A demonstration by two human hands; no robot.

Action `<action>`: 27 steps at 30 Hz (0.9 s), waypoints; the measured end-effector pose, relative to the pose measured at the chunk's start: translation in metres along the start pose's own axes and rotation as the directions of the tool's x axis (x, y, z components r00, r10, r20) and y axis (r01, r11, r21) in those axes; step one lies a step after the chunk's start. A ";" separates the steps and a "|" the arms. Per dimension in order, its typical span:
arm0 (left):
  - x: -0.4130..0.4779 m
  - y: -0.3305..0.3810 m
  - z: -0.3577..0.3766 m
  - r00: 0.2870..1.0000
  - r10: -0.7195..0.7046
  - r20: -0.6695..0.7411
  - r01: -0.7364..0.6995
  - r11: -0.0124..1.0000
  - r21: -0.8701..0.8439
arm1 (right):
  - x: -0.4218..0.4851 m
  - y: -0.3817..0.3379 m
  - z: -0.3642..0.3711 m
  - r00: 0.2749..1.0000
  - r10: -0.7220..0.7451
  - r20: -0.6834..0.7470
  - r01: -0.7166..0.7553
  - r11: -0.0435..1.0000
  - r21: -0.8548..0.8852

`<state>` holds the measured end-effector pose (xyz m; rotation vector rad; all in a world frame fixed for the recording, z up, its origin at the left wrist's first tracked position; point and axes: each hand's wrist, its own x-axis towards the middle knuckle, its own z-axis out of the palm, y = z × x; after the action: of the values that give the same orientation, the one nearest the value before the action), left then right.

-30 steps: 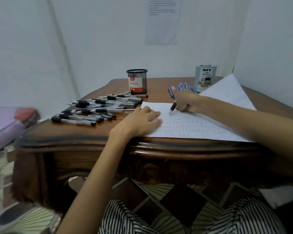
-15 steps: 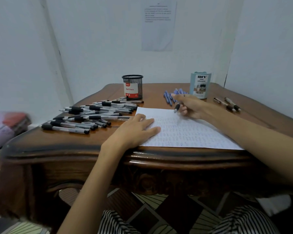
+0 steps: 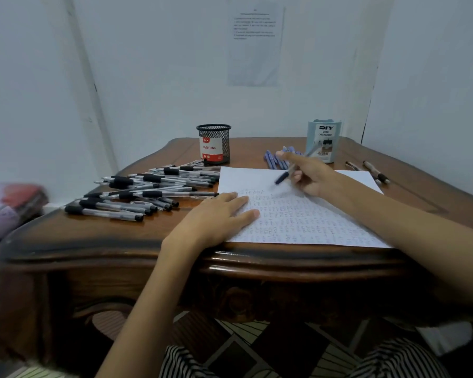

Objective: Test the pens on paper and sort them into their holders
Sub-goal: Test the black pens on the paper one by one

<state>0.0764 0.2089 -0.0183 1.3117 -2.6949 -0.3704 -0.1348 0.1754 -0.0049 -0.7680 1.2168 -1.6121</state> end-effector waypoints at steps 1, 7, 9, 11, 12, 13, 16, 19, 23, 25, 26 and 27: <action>0.000 0.000 0.000 1.000 -0.002 0.005 0.002 1.000 0.001 | 0.001 0.000 0.000 1.000 0.014 0.006 -0.014 0.997 0.079; 0.001 -0.004 -0.001 0.999 0.027 0.036 -0.026 1.000 -0.016 | 0.006 0.000 0.001 0.935 0.070 0.348 -0.015 0.987 -0.158; 0.001 -0.006 -0.001 0.999 0.034 0.039 -0.033 0.999 -0.016 | 0.008 0.001 0.003 0.900 0.144 0.412 -0.023 0.958 -0.285; 0.002 -0.007 0.001 0.999 0.037 0.030 -0.036 0.999 -0.013 | 0.010 0.003 0.007 0.910 0.137 0.391 0.008 0.938 -0.348; 0.002 -0.008 0.002 0.999 0.038 0.024 -0.037 0.999 -0.011 | 0.011 0.006 0.008 0.927 0.097 0.361 0.047 0.927 -0.371; 0.003 -0.008 0.003 0.999 0.038 0.020 -0.038 0.999 -0.008 | 0.011 0.009 0.010 0.944 0.040 0.329 0.104 0.908 -0.407; 0.005 -0.009 0.004 0.999 0.037 0.020 -0.037 0.999 0.007 | 0.010 0.015 0.014 0.940 -0.121 0.320 0.286 0.791 -0.541; 0.006 -0.010 0.004 0.999 0.042 0.024 -0.042 0.999 0.016 | 0.010 0.019 0.015 0.928 -0.204 0.312 0.355 0.741 -0.570; 0.006 -0.010 0.004 0.999 0.045 0.029 -0.045 0.999 0.020 | 0.014 0.021 0.012 0.926 -0.249 0.285 0.368 0.769 -0.522; 0.006 -0.009 0.003 0.999 0.044 0.028 -0.044 0.999 0.011 | 0.015 0.021 0.011 0.925 -0.263 0.273 0.372 0.763 -0.528; 0.005 -0.008 0.003 0.999 0.043 0.026 -0.044 0.999 0.007 | 0.015 0.022 0.011 0.923 -0.266 0.277 0.377 0.761 -0.528; 0.005 -0.008 0.003 0.999 0.042 0.021 -0.042 0.999 0.003 | 0.015 0.022 0.011 0.921 -0.268 0.283 0.382 0.760 -0.526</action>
<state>0.0787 0.2009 -0.0235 1.2564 -2.7367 -0.3766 -0.1235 0.1561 -0.0236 -1.5646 1.5053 -1.3884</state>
